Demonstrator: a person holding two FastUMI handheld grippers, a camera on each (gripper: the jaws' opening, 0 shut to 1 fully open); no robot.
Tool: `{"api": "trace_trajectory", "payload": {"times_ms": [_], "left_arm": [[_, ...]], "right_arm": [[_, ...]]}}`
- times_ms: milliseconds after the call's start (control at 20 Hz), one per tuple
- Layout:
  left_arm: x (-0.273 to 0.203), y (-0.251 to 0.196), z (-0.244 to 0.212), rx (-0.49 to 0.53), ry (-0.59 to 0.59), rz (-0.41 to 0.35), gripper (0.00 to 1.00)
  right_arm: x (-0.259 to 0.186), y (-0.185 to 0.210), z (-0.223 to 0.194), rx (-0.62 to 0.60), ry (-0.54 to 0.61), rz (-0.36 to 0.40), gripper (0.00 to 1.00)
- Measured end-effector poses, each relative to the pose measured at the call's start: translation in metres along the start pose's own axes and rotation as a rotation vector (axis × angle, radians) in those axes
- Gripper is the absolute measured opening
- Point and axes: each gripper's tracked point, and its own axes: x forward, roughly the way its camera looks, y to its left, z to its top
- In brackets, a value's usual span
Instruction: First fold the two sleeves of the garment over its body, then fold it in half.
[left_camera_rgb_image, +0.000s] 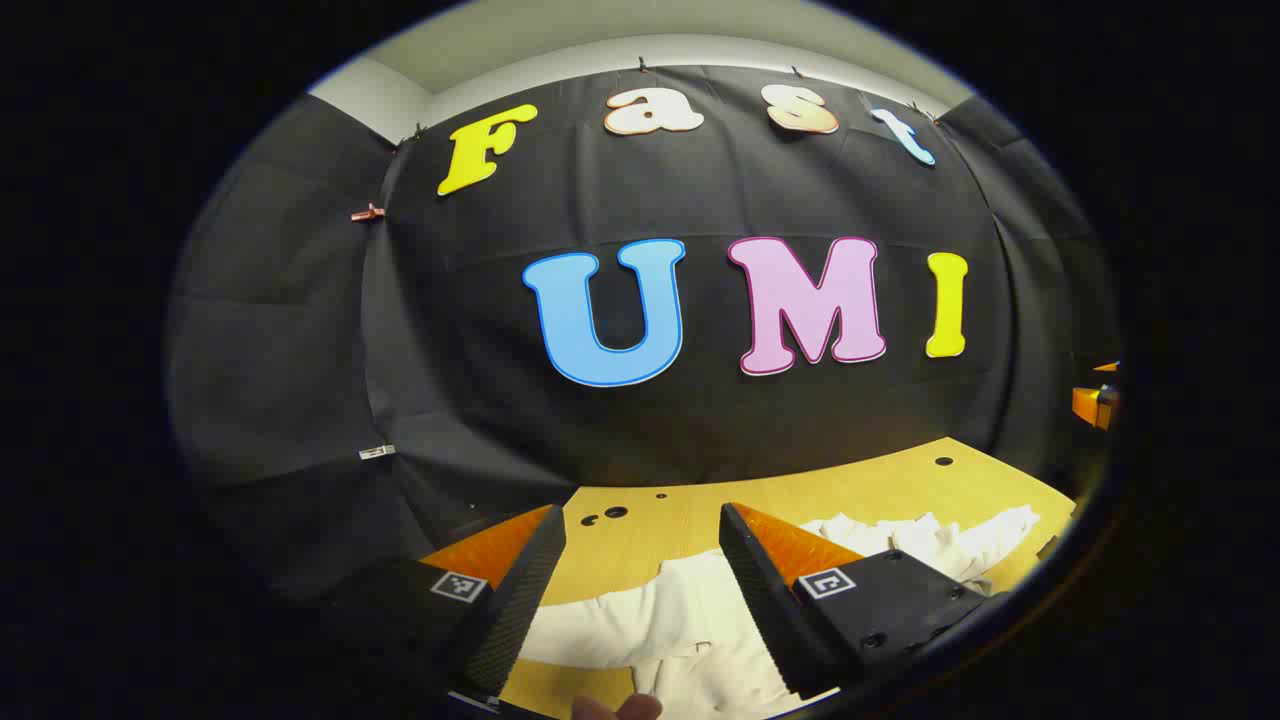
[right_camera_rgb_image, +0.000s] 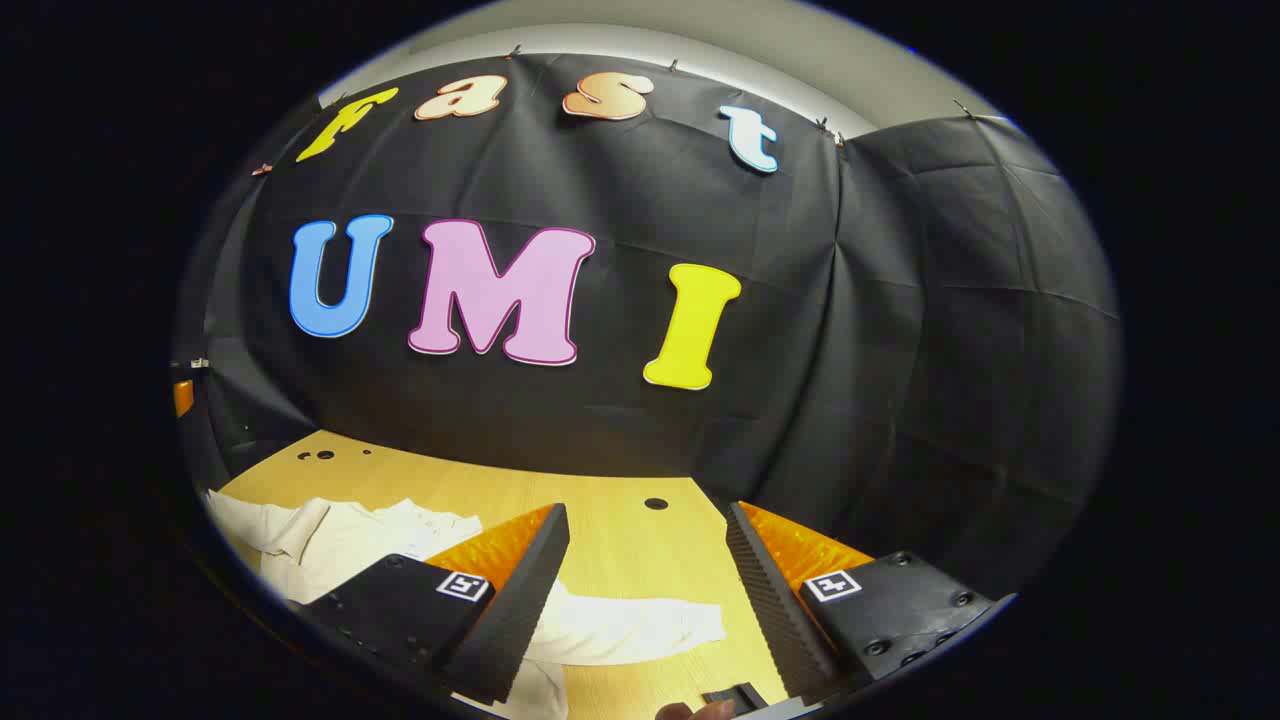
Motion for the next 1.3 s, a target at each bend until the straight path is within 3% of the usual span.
{"api": "trace_trajectory", "payload": {"times_ms": [750, 1300], "left_arm": [[0.006, -0.025, 0.000, 0.009, 0.013, -0.012, 0.97], [0.005, -0.063, -0.007, 0.045, 0.060, 0.008, 0.97]], "right_arm": [[0.018, -0.015, -0.018, -0.005, 0.045, -0.002, 0.97], [0.078, -0.067, -0.149, 0.044, 0.377, -0.012, 0.98]]}}
